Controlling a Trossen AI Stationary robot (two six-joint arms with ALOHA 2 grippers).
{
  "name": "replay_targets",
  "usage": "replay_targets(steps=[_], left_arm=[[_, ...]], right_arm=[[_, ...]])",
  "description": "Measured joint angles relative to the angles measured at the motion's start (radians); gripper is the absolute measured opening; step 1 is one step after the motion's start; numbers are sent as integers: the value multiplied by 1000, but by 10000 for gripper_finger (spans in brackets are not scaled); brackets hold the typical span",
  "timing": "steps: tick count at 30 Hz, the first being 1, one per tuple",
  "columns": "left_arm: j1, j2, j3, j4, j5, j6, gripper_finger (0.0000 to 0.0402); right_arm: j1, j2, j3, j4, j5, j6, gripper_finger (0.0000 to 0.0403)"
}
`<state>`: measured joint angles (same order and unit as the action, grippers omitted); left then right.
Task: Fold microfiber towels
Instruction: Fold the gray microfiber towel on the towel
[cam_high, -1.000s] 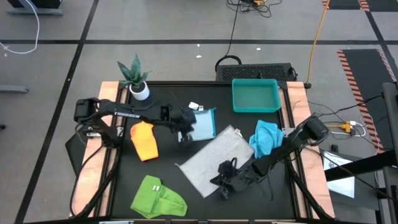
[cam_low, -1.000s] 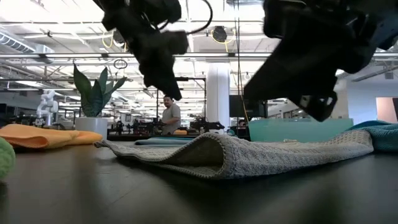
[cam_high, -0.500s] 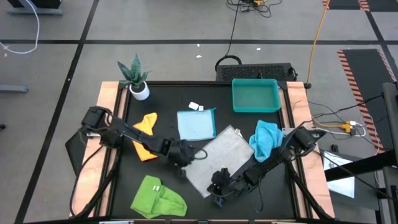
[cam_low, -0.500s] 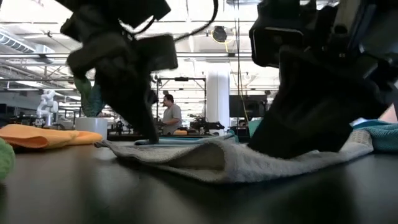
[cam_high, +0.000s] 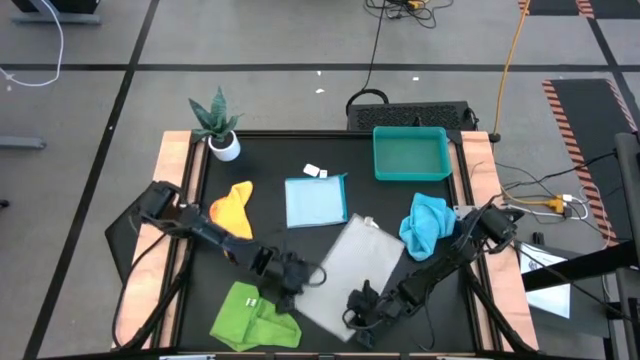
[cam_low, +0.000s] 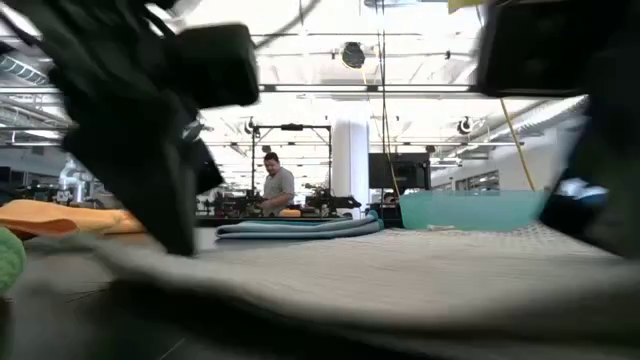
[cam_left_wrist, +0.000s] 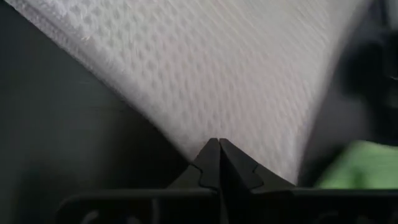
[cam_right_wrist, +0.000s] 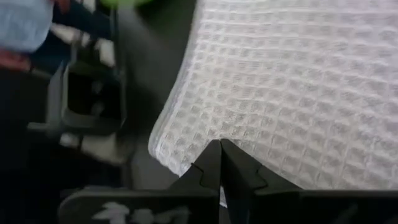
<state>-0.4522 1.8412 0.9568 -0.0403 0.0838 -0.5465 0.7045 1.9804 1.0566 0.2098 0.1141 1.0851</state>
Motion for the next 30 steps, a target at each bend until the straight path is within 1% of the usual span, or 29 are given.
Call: replay_targets(steps=[3, 5, 9, 11, 13, 15, 16, 18, 21, 28, 30], left_arm=[[-48, 2, 19, 45, -30, -32, 3], [-67, 2, 45, 58, -53, -40, 6], [-81, 2, 104, 65, -100, 6, 2], [-69, 1, 127, 62, -140, 32, 3], [-42, 0, 144, 38, -211, 48, 4], [-1, -1, 154, -2, -271, 53, 2], [27, -1, 157, -18, -273, 59, 2], [86, -1, 160, -39, -270, 87, 3], [183, -1, 162, -76, -239, 107, 2], [442, -94, 163, -177, -176, 180, 1], [523, -90, 163, -193, -119, 210, 1]], right_arm=[[12, -57, -5, -36, -18, -15, 0], [16, -126, -4, -65, -3, -42, 0], [7, -292, -2, -261, 80, -78, 0], [-5, -371, -3, -388, 142, -77, 0], [-28, -442, -2, -511, 190, -66, 0], [-56, -489, -5, -628, 218, -49, 0], [-71, -507, -16, -660, 224, -48, 0], [-95, -543, -44, -663, 223, -57, 0], [-116, -596, -99, -610, 223, -69, 0], [-122, -687, -291, -413, 222, -57, 0], [-122, -709, -348, -352, 222, -52, 0]])
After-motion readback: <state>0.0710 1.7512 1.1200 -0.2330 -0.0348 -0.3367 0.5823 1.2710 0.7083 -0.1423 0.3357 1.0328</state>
